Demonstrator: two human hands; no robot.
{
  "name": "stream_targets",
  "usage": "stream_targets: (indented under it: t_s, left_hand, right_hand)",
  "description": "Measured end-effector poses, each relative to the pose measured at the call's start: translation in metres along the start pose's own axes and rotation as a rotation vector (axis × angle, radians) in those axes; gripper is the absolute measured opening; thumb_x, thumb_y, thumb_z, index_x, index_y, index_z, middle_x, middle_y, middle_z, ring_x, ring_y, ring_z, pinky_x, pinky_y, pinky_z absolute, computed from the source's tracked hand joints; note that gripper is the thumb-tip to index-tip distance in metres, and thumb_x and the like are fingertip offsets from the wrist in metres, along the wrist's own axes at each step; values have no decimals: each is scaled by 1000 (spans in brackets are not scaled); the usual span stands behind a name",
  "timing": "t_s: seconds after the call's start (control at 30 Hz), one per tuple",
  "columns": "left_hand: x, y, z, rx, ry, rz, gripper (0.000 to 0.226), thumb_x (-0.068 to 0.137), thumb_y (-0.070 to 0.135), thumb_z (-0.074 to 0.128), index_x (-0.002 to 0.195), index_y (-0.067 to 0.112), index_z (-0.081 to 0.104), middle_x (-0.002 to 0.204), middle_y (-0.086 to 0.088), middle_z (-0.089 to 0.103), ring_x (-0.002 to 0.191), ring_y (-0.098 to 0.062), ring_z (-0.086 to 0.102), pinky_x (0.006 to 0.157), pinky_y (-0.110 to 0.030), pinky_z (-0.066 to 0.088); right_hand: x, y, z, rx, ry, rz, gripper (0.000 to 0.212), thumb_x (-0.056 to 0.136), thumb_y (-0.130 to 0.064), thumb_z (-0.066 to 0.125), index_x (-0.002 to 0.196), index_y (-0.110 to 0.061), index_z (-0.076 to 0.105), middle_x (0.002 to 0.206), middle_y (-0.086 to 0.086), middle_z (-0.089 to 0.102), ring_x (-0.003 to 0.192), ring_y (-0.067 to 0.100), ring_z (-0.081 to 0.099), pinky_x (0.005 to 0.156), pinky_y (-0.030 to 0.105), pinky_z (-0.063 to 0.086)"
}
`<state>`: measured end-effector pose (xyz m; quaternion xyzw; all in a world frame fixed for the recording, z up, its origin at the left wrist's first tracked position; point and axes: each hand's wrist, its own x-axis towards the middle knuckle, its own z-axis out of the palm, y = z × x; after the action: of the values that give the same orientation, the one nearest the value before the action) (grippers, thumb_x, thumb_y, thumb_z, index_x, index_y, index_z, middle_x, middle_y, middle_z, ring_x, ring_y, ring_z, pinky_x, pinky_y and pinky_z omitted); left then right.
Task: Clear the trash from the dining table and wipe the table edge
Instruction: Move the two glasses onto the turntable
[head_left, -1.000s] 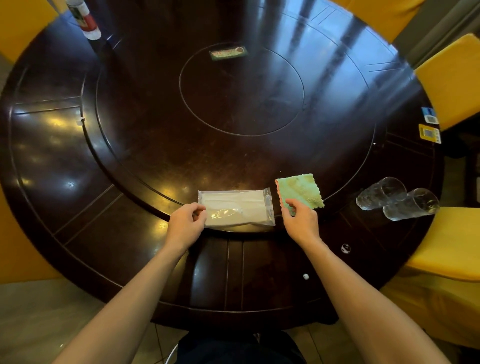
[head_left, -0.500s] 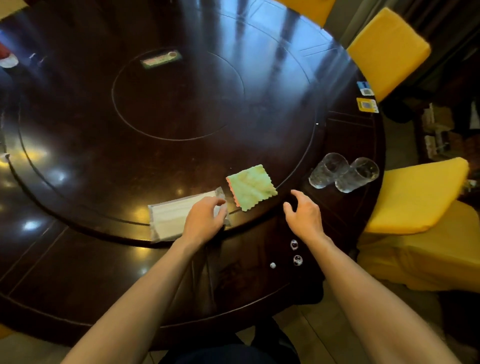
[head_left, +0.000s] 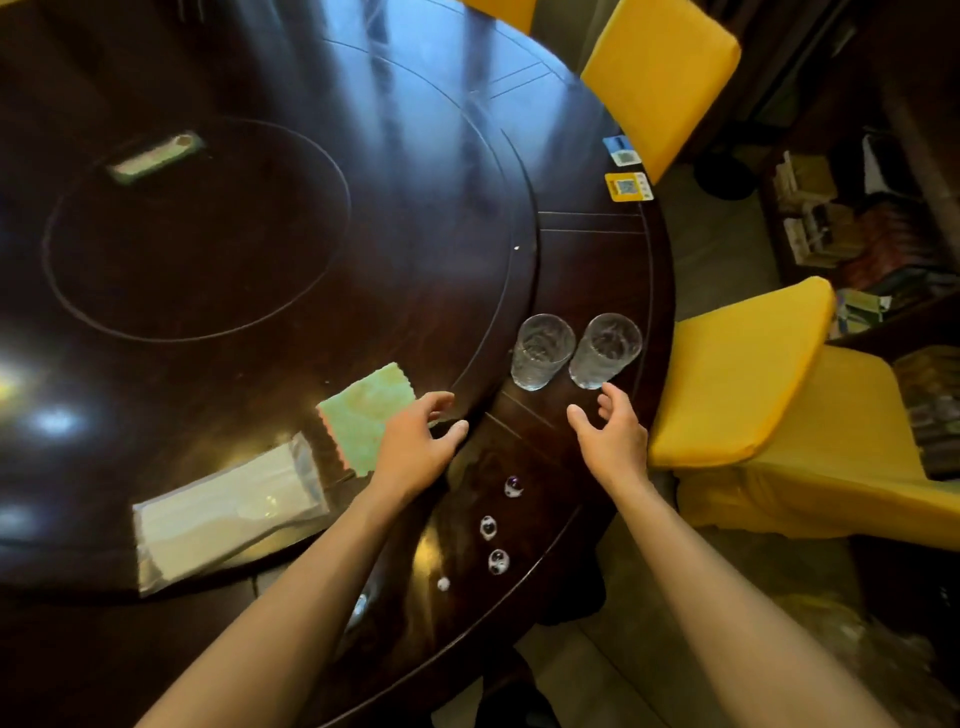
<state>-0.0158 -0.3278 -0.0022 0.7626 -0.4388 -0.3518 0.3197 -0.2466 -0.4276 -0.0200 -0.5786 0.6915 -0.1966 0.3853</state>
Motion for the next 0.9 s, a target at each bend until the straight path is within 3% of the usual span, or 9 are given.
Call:
stream_targets:
  t_s: [0.2,0.37,0.5,0.7,0.9]
  left_hand:
    - [50,21,52,-93,-4,-20,73,82,36,81,146,19,49,144,0,59,133,-14,54,111,-33,42]
    - [86,24,85,-181,-33,8,99,69,54,86,152,31,37,151,7,50,140,-4,44,115,-28,36]
    - [109,28,104,-249,-10,100,104,63,56,89,151,34,37,143,18,56,133,3,50,112,-21,40]
    - [125,36,130,-335,56,183,91,62,42,96,140,31,49,131,14,63,123,-8,61,101,-20,48]
    - [134,49,143,-457,138,97,82,56,44,97,126,29,56,117,15,67,111,-8,67,87,-16,52]
  right_hand:
    - [52,18,-9,137,22,10,94,84,-40,79,158,-20,25,155,5,46,139,20,46,116,45,39]
    - [83,31,0,231,32,-17,117,73,-43,89,161,-25,14,160,3,38,142,17,42,113,31,38]
    - [106,38,6,270,52,-129,122,65,-44,93,160,-29,17,159,2,40,142,9,41,115,29,39]
    - [134,39,13,323,31,-316,107,61,-41,94,151,-27,38,133,-8,64,124,2,59,102,16,47]
    - [148,29,11,491,40,-244,67,62,-32,92,119,-19,60,109,-7,70,105,11,69,89,27,57]
